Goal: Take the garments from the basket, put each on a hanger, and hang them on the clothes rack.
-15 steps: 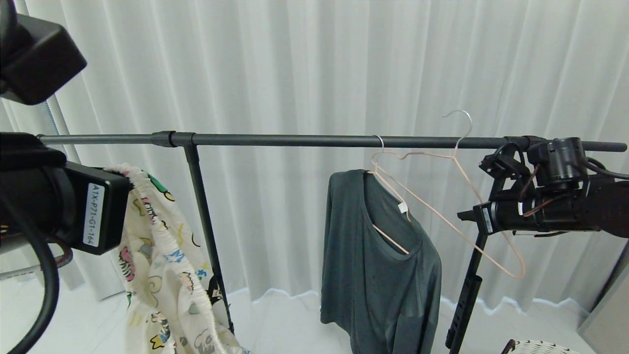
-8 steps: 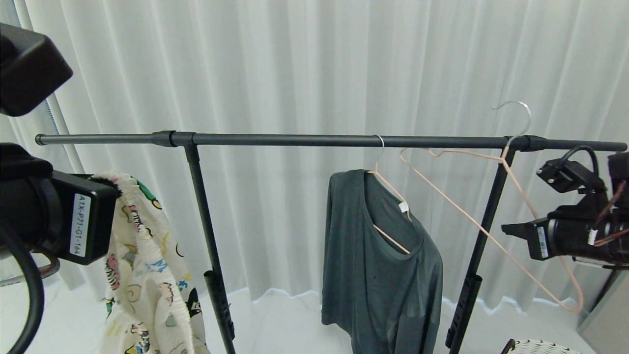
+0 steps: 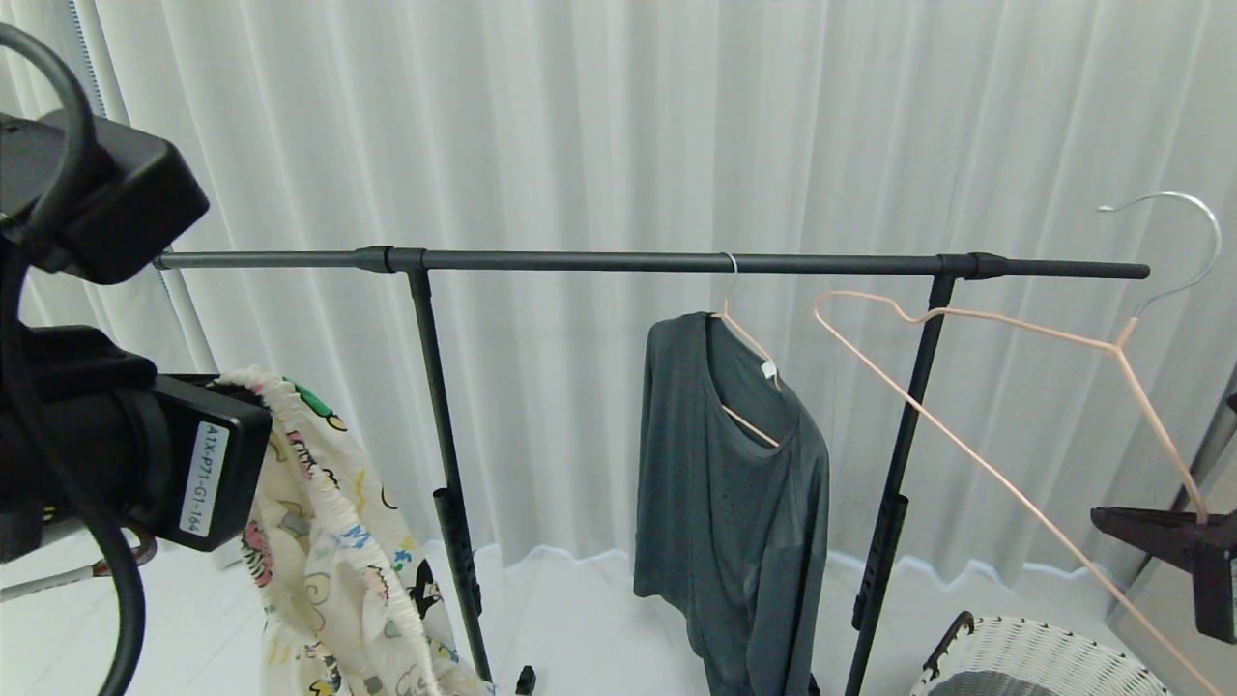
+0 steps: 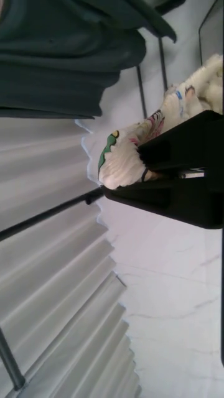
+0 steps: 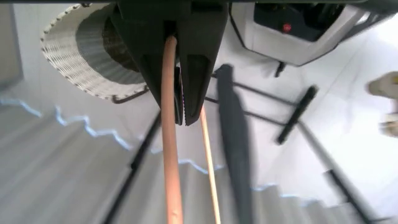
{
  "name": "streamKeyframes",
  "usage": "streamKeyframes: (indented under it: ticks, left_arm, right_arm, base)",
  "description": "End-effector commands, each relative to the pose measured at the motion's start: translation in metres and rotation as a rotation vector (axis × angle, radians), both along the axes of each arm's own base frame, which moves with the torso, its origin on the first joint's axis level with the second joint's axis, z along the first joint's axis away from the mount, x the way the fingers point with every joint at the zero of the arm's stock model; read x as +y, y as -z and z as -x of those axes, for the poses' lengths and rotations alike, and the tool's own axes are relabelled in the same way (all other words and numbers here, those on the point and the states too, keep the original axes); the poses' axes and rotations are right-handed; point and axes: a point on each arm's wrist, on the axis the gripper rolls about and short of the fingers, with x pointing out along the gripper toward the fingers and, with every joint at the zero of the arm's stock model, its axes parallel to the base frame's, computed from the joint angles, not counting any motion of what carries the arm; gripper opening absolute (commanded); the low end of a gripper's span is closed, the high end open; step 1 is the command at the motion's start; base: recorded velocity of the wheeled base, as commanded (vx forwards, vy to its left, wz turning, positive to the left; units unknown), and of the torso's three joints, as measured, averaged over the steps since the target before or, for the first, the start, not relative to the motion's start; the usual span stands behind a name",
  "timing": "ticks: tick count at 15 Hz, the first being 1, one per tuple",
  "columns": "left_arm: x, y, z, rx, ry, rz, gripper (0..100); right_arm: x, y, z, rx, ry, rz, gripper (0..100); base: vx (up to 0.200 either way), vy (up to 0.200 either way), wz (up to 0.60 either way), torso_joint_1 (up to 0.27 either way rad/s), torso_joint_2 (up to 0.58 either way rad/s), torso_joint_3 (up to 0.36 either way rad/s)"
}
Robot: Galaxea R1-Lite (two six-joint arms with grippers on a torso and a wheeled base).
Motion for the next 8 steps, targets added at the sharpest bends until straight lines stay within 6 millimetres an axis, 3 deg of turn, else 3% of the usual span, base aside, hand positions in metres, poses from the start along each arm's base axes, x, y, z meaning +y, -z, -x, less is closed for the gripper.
streamKeyframes:
  ticks: [1, 4, 8]
  left_arm:
    - [-0.006, 0.01, -0.005, 0.02, -0.001, -0.023, 0]
    - [-0.009, 0.03, -0.008, 0.051, 0.001, -0.059, 0]
    - [-0.027, 0.048, -0.022, 0.081, -0.022, -0.008, 0]
  right_arm:
    - [0.005, -0.007, 0.032, -0.051, -0.145, -0.018, 0]
    - [0.014, 0.003, 0.061, 0.002, -0.394, 0.006, 0]
    - [0.025, 0.01, 0.067, 0.027, -0.52, 0.033, 0]
  base:
    - [-0.2, 0.0, 0.0, -0.002, 0.01, 0.002]
    - [-0.2, 0.0, 0.0, 0.001, 0.0, 0.002]
    - [0.0, 0.0, 0.0, 0.0, 0.0, 0.0]
